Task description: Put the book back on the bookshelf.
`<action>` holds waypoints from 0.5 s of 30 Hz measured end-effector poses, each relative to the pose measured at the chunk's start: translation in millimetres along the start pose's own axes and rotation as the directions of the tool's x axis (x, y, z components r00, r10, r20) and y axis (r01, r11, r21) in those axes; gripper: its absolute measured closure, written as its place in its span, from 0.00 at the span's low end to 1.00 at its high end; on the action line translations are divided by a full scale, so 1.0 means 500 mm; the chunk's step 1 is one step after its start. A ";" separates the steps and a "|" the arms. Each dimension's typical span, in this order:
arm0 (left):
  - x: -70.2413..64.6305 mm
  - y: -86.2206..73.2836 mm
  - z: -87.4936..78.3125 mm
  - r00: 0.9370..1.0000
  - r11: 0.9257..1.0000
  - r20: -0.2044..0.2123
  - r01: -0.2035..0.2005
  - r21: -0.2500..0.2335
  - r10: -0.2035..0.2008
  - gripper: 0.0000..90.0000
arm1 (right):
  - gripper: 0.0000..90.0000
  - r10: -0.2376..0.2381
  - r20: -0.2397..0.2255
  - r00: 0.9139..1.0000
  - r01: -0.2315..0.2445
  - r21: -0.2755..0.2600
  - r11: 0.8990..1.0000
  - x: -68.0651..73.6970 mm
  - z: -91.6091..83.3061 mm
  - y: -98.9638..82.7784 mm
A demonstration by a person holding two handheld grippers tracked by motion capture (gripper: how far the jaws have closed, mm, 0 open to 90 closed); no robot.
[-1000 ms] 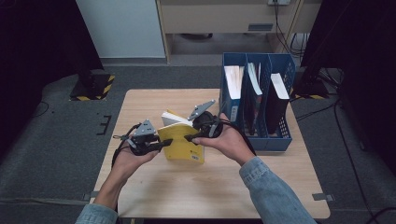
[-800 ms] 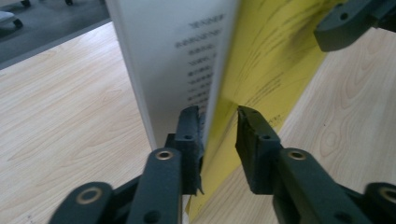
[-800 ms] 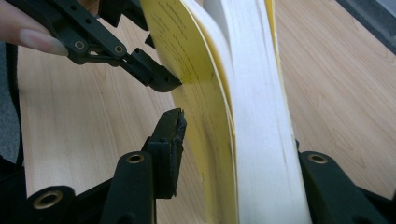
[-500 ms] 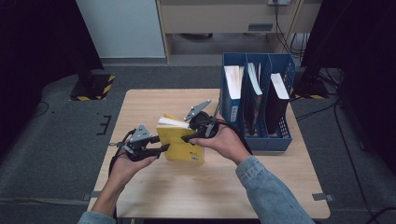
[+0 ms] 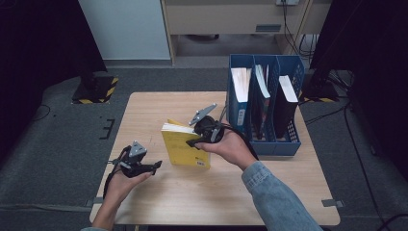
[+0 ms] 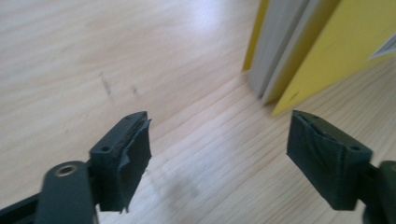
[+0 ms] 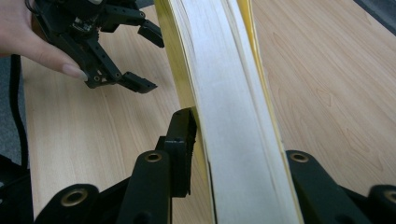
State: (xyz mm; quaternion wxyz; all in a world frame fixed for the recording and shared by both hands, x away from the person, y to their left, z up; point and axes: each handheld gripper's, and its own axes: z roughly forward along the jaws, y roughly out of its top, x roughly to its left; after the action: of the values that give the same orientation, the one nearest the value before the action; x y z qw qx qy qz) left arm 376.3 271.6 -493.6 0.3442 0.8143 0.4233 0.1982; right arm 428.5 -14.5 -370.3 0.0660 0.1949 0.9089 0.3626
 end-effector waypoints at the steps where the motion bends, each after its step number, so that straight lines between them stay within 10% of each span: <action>1: 0.002 -0.002 -0.001 1.000 1.000 -0.007 0.002 0.005 -0.002 0.21 | 0.75 -0.001 0.002 1.000 0.001 0.000 1.000 0.000 0.000 0.000; 15: 0.013 -0.018 0.014 1.000 0.998 -0.019 0.017 0.068 -0.016 0.11 | 0.82 0.088 0.002 0.996 -0.087 -0.030 0.996 -0.021 0.000 -0.006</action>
State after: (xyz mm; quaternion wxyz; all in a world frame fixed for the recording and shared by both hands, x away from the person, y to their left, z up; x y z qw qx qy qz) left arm 379.5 277.8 -504.6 0.3137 0.8202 0.4398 0.1883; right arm 437.2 -20.8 -372.8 0.0545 0.2342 0.8939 0.3783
